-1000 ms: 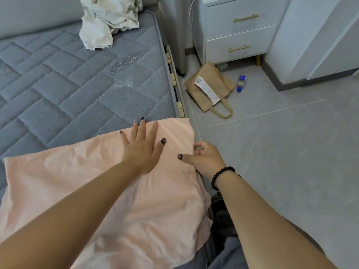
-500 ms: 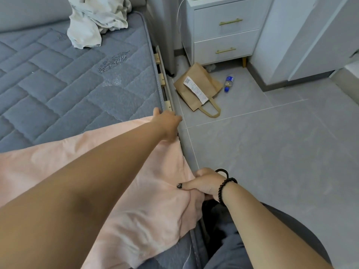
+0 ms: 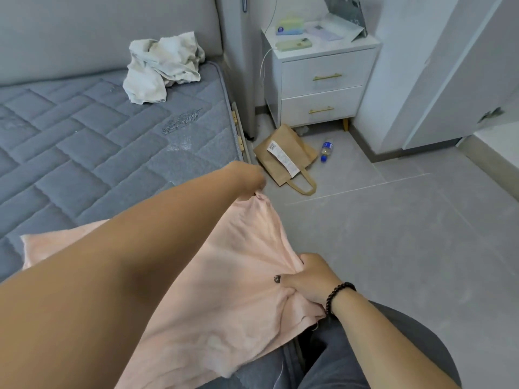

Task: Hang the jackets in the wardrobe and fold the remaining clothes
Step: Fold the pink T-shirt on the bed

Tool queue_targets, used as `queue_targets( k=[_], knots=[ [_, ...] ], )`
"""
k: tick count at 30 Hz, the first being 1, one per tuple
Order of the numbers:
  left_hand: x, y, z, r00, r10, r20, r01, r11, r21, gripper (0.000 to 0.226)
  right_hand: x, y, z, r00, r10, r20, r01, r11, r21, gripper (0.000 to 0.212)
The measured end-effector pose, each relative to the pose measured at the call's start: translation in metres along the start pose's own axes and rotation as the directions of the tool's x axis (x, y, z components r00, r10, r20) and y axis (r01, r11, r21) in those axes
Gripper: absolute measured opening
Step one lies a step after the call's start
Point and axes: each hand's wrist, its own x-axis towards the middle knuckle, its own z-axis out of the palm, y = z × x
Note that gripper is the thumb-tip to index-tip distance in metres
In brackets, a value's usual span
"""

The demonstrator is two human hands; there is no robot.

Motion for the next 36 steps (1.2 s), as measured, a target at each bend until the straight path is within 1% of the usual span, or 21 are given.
queue_targets(
  k=[2, 4, 5, 7, 9, 10, 11, 13, 16, 18, 21, 22, 24, 26, 27, 29, 31, 32, 33, 35, 36],
  knots=[
    [-0.013, -0.007, -0.006, 0.980, 0.006, -0.199, -0.017, 0.998, -0.055, 0.043, -0.013, -0.006, -0.022, 0.993, 0.008, -0.121, -0.004, 0.999, 0.035, 0.010],
    [-0.024, -0.013, -0.011, 0.942, 0.013, -0.336, -0.045, 0.995, -0.090, 0.049, -0.028, -0.012, -0.043, 0.972, -0.003, -0.233, 0.001, 1.000, -0.009, 0.007],
    [-0.028, -0.016, -0.014, 0.928, 0.022, -0.372, -0.061, 0.994, -0.092, 0.052, -0.036, -0.016, -0.052, 0.965, -0.012, -0.261, 0.002, 0.999, -0.039, 0.005],
    [-0.038, -0.021, -0.020, 0.918, 0.063, -0.392, -0.104, 0.991, -0.085, 0.055, -0.053, -0.027, -0.060, 0.963, -0.042, -0.265, 0.016, 0.995, -0.099, 0.005],
    [-0.053, -0.030, -0.023, 0.912, 0.098, -0.397, -0.138, 0.988, -0.072, 0.053, -0.067, -0.041, -0.053, 0.962, -0.086, -0.261, 0.040, 0.984, -0.176, 0.015],
    [-0.061, -0.038, -0.023, 0.909, 0.105, -0.403, -0.147, 0.986, -0.077, 0.052, -0.073, -0.049, -0.046, 0.958, -0.115, -0.262, 0.058, 0.975, -0.216, 0.017],
    [-0.072, -0.047, -0.022, 0.906, 0.100, -0.411, -0.151, 0.984, -0.092, 0.051, -0.079, -0.057, -0.035, 0.955, -0.149, -0.256, 0.085, 0.965, -0.247, 0.015],
    [-0.096, -0.071, -0.015, 0.898, 0.075, -0.434, -0.146, 0.980, -0.133, 0.042, -0.088, -0.075, -0.008, 0.952, -0.212, -0.220, 0.150, 0.952, -0.268, 0.007],
    [-0.138, -0.110, 0.010, 0.883, 0.000, -0.469, -0.147, 0.949, -0.277, 0.032, -0.098, -0.103, 0.047, 0.955, -0.279, -0.097, 0.241, 0.928, -0.285, 0.009],
    [-0.169, -0.131, 0.035, 0.882, -0.083, -0.464, -0.130, 0.904, -0.407, 0.032, -0.102, -0.117, 0.088, 0.950, -0.313, 0.005, 0.297, 0.894, -0.337, 0.009],
    [-0.211, -0.154, 0.083, 0.860, -0.232, -0.454, -0.065, 0.833, -0.549, 0.036, -0.103, -0.128, 0.149, 0.928, -0.349, 0.132, 0.370, 0.820, -0.437, 0.016],
    [-0.222, -0.161, 0.100, 0.853, -0.281, -0.439, -0.036, 0.809, -0.587, 0.037, -0.102, -0.129, 0.169, 0.919, -0.355, 0.173, 0.394, 0.795, -0.461, 0.017],
    [-0.243, -0.173, 0.135, 0.845, -0.373, -0.384, 0.030, 0.749, -0.661, 0.039, -0.098, -0.131, 0.204, 0.909, -0.339, 0.242, 0.415, 0.785, -0.459, 0.018],
    [-0.258, -0.181, 0.167, 0.824, -0.475, -0.307, 0.092, 0.649, -0.755, 0.041, -0.093, -0.133, 0.238, 0.906, -0.309, 0.288, 0.413, 0.791, -0.450, 0.021],
    [-0.264, -0.182, 0.182, 0.798, -0.543, -0.261, 0.123, 0.570, -0.812, 0.041, -0.092, -0.133, 0.254, 0.906, -0.299, 0.300, 0.412, 0.787, -0.460, 0.022],
    [-0.271, -0.180, 0.213, 0.708, -0.695, -0.128, 0.185, 0.358, -0.915, 0.038, -0.089, -0.133, 0.283, 0.905, -0.280, 0.320, 0.411, 0.769, -0.490, 0.020],
    [-0.272, -0.167, 0.241, 0.612, -0.790, 0.041, 0.225, 0.125, -0.966, 0.040, -0.086, -0.130, 0.306, 0.900, -0.241, 0.362, 0.411, 0.746, -0.524, 0.024],
    [-0.273, -0.157, 0.253, 0.574, -0.810, 0.121, 0.219, 0.010, -0.976, 0.047, -0.085, -0.128, 0.315, 0.889, -0.213, 0.406, 0.419, 0.736, -0.531, 0.031],
    [-0.275, -0.146, 0.265, 0.547, -0.811, 0.209, 0.185, -0.127, -0.975, 0.053, -0.085, -0.125, 0.323, 0.865, -0.180, 0.468, 0.438, 0.725, -0.532, 0.040],
    [-0.280, -0.124, 0.279, 0.525, -0.769, 0.365, 0.033, -0.410, -0.911, 0.058, -0.086, -0.113, 0.331, 0.783, -0.104, 0.613, 0.492, 0.706, -0.509, 0.060],
    [-0.285, -0.115, 0.285, 0.527, -0.745, 0.409, -0.040, -0.502, -0.864, 0.059, -0.087, -0.106, 0.331, 0.740, -0.083, 0.668, 0.513, 0.712, -0.480, 0.065]
  ],
)
